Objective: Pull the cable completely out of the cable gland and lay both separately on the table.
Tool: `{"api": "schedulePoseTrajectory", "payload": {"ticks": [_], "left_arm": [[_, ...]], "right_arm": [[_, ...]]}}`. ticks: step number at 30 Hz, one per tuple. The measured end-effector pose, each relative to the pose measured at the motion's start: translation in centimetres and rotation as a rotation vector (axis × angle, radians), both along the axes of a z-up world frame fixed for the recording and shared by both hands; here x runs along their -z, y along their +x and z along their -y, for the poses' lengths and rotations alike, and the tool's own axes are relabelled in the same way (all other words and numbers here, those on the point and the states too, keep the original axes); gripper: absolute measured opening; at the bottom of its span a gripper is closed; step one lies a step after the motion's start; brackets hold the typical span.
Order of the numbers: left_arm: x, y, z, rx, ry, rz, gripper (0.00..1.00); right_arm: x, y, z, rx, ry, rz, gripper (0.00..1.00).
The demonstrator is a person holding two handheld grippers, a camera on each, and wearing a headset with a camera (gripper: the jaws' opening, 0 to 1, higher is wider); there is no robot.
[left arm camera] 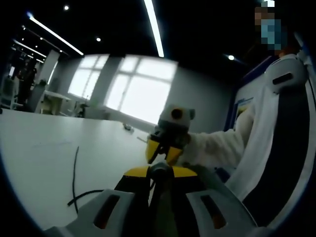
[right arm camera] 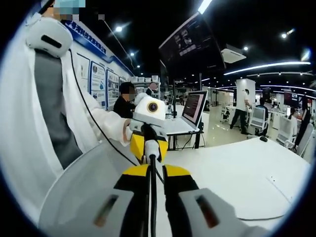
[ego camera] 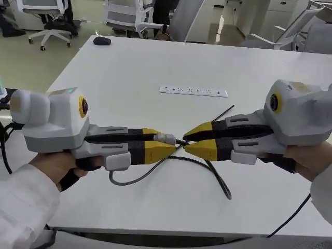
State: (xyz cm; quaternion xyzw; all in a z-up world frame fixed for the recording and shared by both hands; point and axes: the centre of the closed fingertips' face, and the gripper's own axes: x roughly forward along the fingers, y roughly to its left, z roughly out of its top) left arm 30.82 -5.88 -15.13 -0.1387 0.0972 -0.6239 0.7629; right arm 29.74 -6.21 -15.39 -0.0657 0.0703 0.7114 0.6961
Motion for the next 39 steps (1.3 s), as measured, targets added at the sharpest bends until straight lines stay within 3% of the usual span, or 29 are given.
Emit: {"api": "schedulePoseTrajectory", "payload": {"ticks": [5,9,15,25,31,39], "left_arm": [[0.0,0.0,0.0,0.005,-0.011,-0.011,0.16],[-0.1,-0.1,0.0,0.010,-0.014,-0.011,0.16],[0.0,0.0,0.0,0.007,-0.007,-0.008,0.16],[0.6,0.1,0.0,0.009,0.035,-0.003,0.16],[0.1,0.5,-0.8,-0.014,0.006,-0.010,0.16],[-0.1,0.6,-1.2,-0.027,0.004,-0.006,0.16]], "right_arm": [[-0.3,-0.4,-0.3,-0.025,0.008,0.003,0.04],[-0.3,-0.4,-0.3,-0.029,0.012,-0.008,0.04],[0.0,-0.3,-0.4,-0.031,-0.001,0.012,0.03],[1.1,-0.1,-0.3,-0.028,-0.051,0.031,0.03],[1.7,0.6,0.9,0.005,-0.066,0.020,0.03],[3.4,1.3,2.0,0.039,-0.115,0.015,0.03]]}}
